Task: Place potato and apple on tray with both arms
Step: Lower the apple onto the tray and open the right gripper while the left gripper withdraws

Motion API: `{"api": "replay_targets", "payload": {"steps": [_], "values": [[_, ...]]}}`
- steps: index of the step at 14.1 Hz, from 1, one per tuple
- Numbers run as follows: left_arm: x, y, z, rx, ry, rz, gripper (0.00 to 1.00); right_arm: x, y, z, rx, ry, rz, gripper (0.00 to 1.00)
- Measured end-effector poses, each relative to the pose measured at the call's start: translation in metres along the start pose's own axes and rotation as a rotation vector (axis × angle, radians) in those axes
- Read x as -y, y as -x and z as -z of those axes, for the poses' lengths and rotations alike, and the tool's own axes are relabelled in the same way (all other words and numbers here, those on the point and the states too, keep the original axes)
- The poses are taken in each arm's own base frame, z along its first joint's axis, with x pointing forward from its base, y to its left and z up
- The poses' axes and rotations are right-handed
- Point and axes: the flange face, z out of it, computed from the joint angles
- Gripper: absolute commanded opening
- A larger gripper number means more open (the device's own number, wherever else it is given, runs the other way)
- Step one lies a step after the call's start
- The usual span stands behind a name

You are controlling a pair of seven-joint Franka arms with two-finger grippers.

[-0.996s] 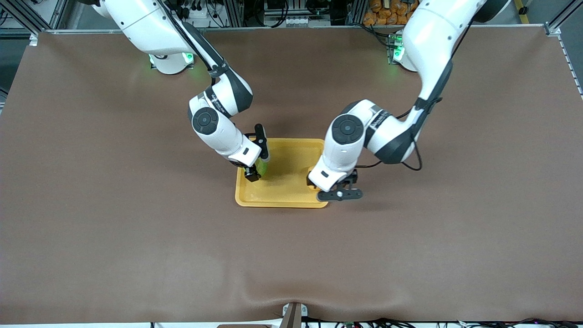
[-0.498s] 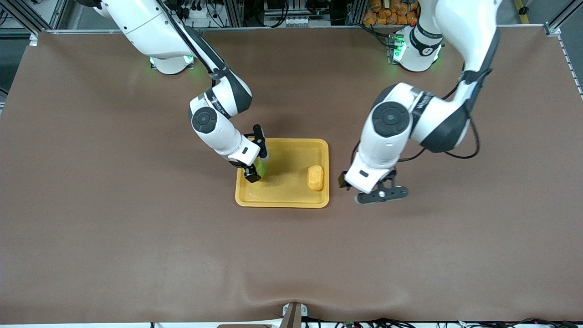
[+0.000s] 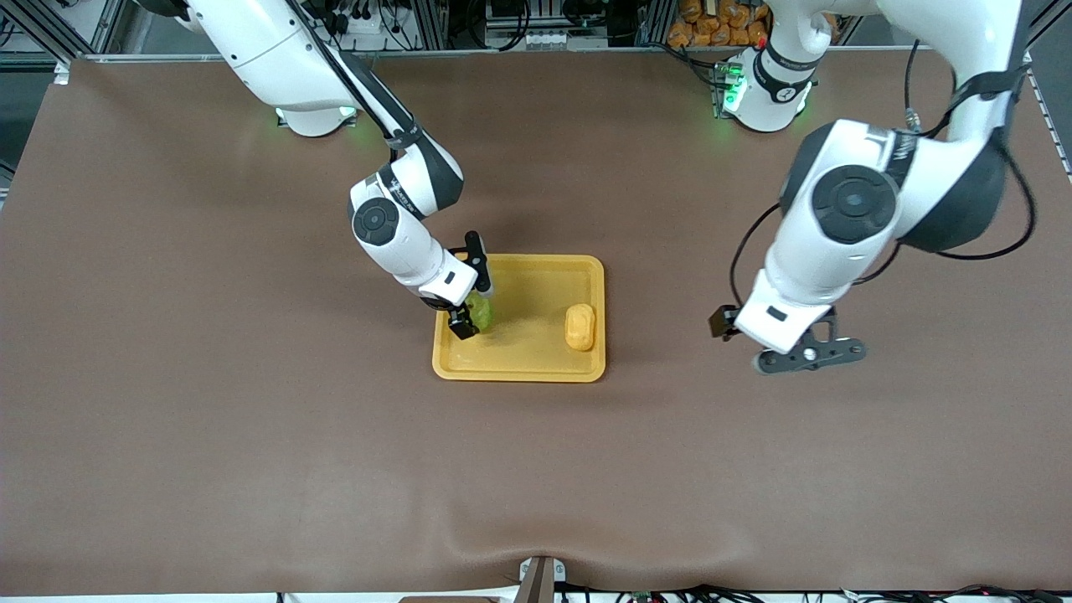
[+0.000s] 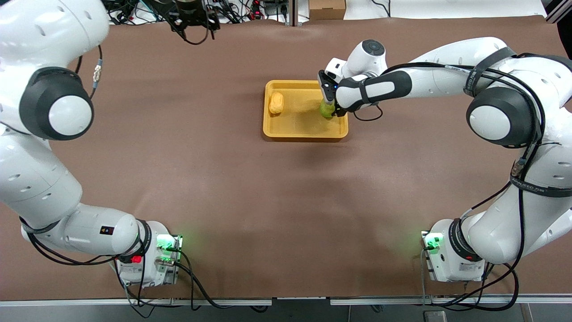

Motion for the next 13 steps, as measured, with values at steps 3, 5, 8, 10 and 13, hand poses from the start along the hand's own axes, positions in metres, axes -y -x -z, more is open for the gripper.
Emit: {"api": "replay_targets", "payload": {"steps": [3,5,8,10,13], "values": [[0.048,-0.009,0.013,0.027,0.013,-0.054,1.00,0.001,0.001,-0.001,0.000,0.002,-0.001,1.00],[0.073,-0.010,0.023,0.043,0.005,-0.071,1.00,0.000,0.001,0.000,-0.001,0.005,-0.003,1.00],[0.092,-0.004,0.041,0.051,-0.008,-0.097,1.00,-0.001,0.001,0.002,-0.002,0.007,-0.008,1.00],[0.109,0.000,0.056,0.057,-0.001,-0.114,1.00,0.001,0.004,0.002,-0.001,-0.002,-0.026,1.00],[0.142,0.005,0.076,0.070,0.032,-0.129,1.00,0.004,0.008,0.003,0.012,-0.049,-0.077,1.00]]}}
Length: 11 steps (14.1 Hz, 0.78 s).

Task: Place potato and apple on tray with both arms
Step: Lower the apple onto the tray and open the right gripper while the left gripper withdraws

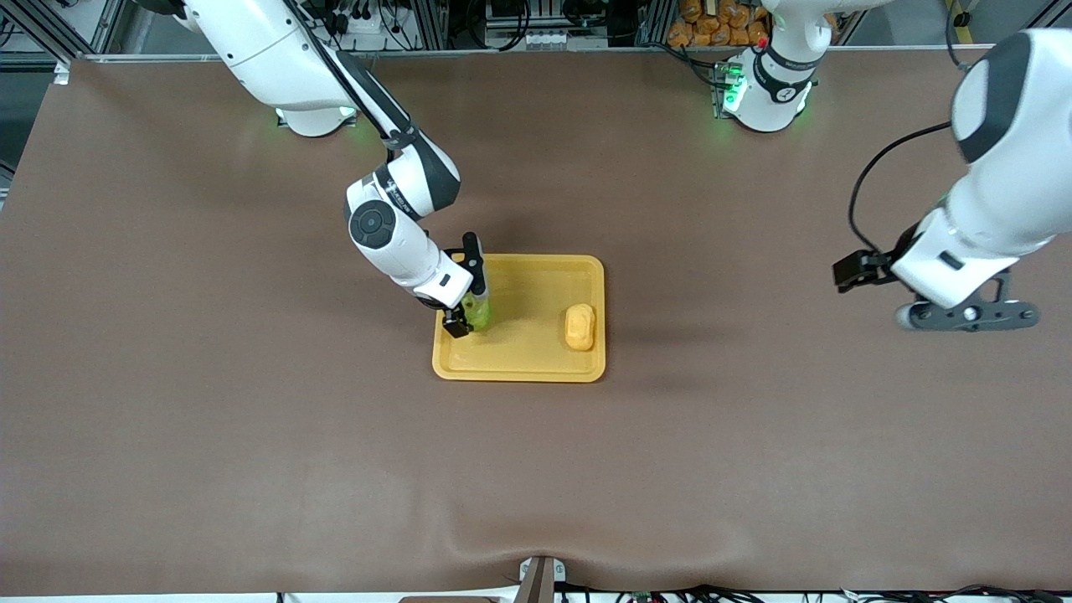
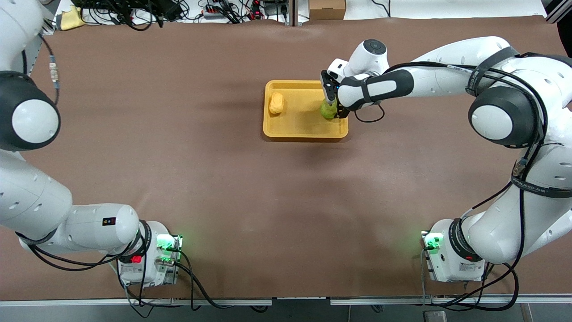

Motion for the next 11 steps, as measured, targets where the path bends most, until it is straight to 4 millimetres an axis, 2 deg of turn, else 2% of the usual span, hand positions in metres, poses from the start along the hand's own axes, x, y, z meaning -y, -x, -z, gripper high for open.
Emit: {"api": "replay_targets", "payload": {"steps": [4,7,11], "values": [[0.008,0.015,0.022,0.002,-0.002,0.002,1.00,-0.003,0.007,0.008,0.006,-0.008,-0.030,1.00],[0.015,0.022,0.030,0.008,-0.004,0.016,1.00,-0.004,0.012,0.009,0.006,-0.008,-0.041,1.00],[0.020,0.036,0.048,0.012,-0.003,0.029,1.00,-0.014,0.035,0.021,0.009,0.000,-0.116,1.00]]}}
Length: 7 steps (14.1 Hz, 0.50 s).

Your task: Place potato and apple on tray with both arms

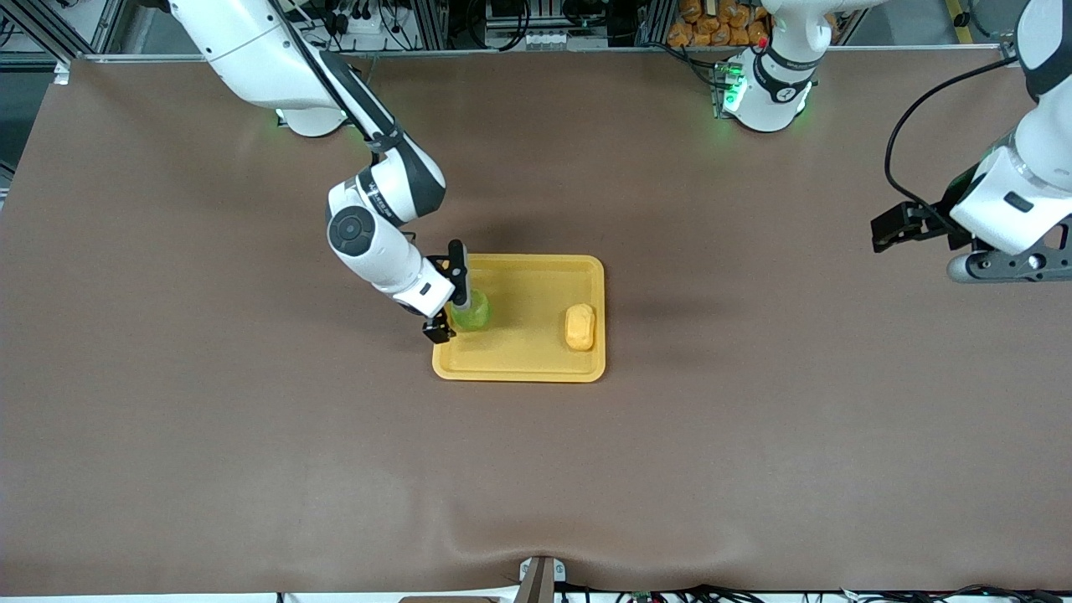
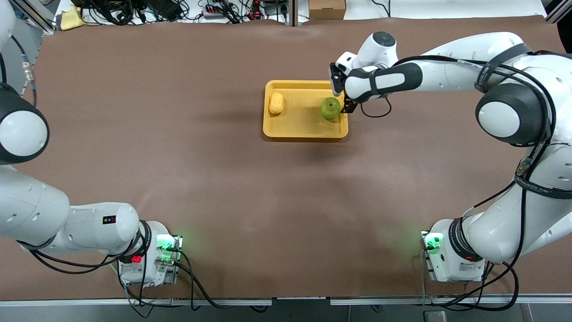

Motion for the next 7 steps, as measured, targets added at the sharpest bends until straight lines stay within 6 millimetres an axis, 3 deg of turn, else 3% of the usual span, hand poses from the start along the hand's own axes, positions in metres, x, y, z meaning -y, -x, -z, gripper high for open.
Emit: {"api": "replay_targets", "payload": {"steps": [7], "values": [[0.009,0.027,0.025,0.014,0.030,-0.007,1.00,-0.020,0.059,0.068,0.038,-0.055,-0.455,1.00]]}}
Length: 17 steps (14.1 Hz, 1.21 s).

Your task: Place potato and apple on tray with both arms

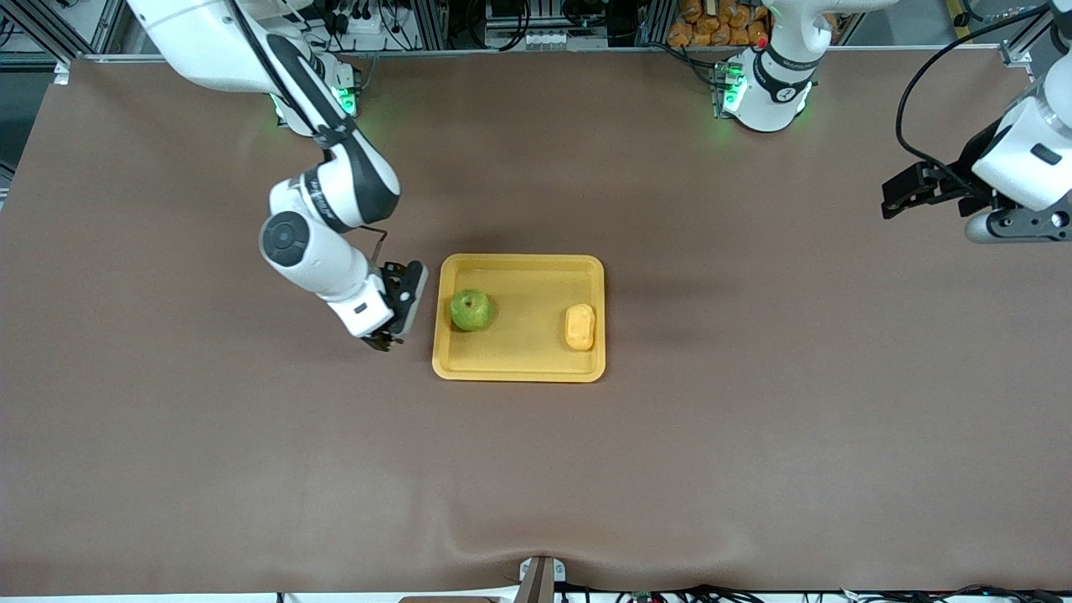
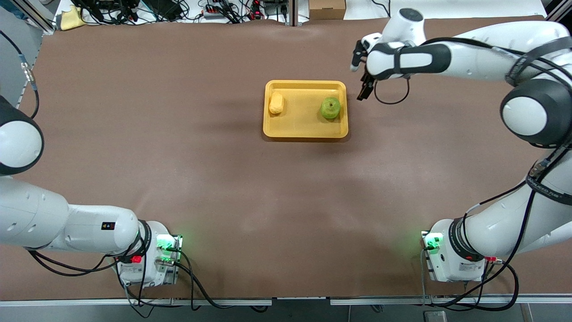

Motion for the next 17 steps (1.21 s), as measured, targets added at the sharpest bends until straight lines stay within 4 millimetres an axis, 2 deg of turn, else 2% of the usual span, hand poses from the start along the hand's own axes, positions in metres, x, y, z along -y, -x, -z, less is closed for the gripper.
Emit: {"api": "replay_targets", "payload": {"steps": [3,6,9,11,13,17], "values": [[0.002,0.012,0.007,-0.005,0.002,-0.002,1.00,-0.013,0.023,0.040,0.014,-0.009,-0.232,1.00],[0.000,0.027,0.015,-0.012,0.002,-0.010,1.00,-0.036,0.055,0.097,0.003,0.015,-0.452,1.00],[-0.006,0.041,0.023,-0.021,0.001,-0.024,1.00,-0.083,0.117,0.149,-0.007,0.034,-0.634,1.00],[-0.008,0.044,0.025,-0.024,0.001,-0.026,1.00,-0.108,0.156,0.192,0.012,0.022,-0.719,1.00],[-0.009,0.044,0.025,-0.023,0.001,-0.028,1.00,-0.119,0.180,0.231,0.026,0.017,-0.781,1.00],[-0.011,0.044,0.024,-0.022,0.000,-0.033,1.00,-0.120,0.202,0.272,0.067,0.010,-0.872,1.00]]}}
